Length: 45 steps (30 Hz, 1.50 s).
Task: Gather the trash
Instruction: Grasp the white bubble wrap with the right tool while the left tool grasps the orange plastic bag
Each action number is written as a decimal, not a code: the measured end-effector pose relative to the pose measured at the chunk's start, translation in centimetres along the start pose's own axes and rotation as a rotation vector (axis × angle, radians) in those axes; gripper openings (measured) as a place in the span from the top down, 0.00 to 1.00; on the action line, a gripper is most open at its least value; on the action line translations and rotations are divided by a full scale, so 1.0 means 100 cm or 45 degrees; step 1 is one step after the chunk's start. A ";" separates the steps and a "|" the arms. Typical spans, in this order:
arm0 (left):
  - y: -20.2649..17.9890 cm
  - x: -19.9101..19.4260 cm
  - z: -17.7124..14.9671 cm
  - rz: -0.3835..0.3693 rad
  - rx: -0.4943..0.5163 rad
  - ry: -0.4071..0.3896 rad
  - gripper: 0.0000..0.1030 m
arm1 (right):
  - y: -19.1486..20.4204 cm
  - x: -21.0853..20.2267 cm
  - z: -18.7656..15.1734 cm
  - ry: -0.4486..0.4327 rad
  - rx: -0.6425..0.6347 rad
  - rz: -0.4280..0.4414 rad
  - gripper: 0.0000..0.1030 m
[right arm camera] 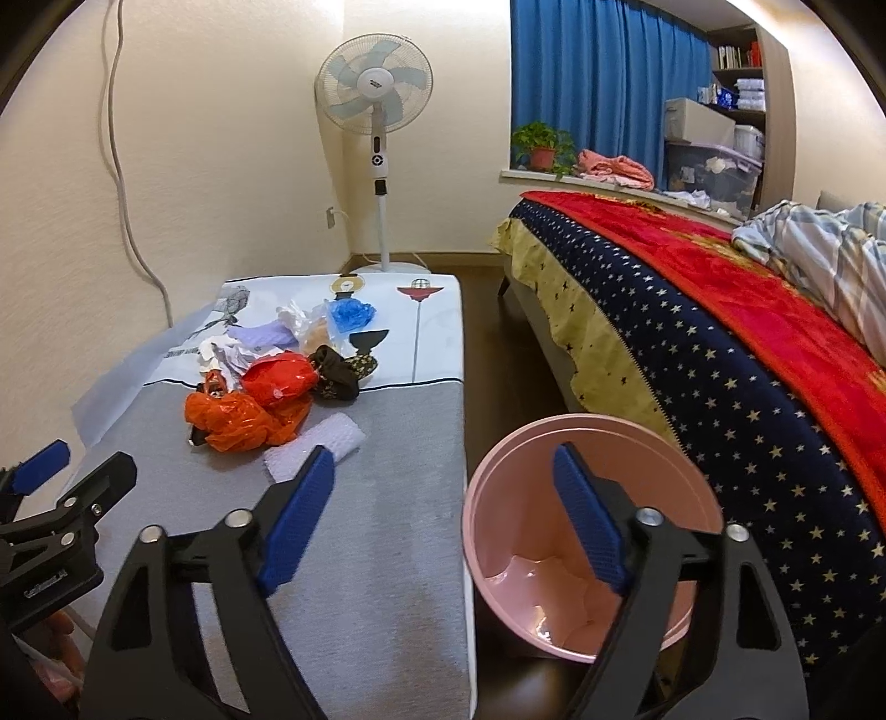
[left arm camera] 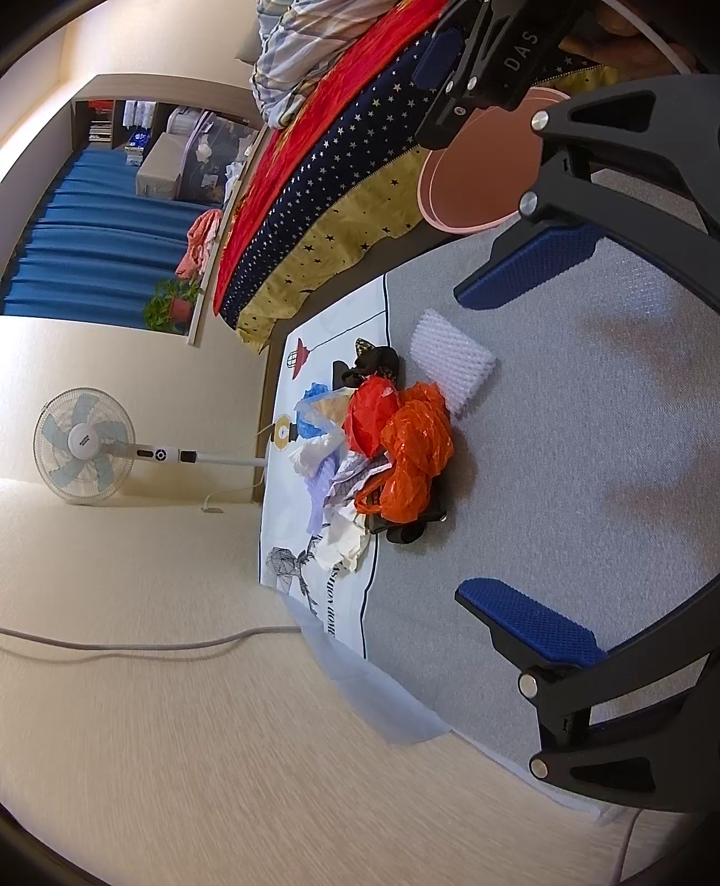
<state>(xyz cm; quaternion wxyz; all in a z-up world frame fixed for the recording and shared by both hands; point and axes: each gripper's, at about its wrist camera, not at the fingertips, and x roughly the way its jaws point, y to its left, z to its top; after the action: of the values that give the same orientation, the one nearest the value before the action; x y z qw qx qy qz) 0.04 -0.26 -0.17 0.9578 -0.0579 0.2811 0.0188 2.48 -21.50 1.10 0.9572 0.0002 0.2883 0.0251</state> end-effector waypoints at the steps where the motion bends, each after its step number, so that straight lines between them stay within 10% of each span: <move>1: 0.001 0.001 0.001 -0.002 -0.003 0.004 0.14 | -0.001 0.001 0.000 0.007 0.013 0.019 0.35; 10: 0.010 0.020 0.008 -0.011 -0.034 0.040 0.53 | -0.003 0.018 -0.002 0.055 0.103 0.155 0.60; 45: 0.052 0.151 0.023 -0.019 -0.341 0.218 0.53 | 0.054 0.169 -0.020 0.393 0.234 0.345 0.56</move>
<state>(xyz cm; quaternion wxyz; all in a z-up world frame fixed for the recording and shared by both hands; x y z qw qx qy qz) 13.66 5.21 -6.94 0.9141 -0.1885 0.3563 0.0440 15.19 -15.29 -9.87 0.8855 0.1222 0.4299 0.1269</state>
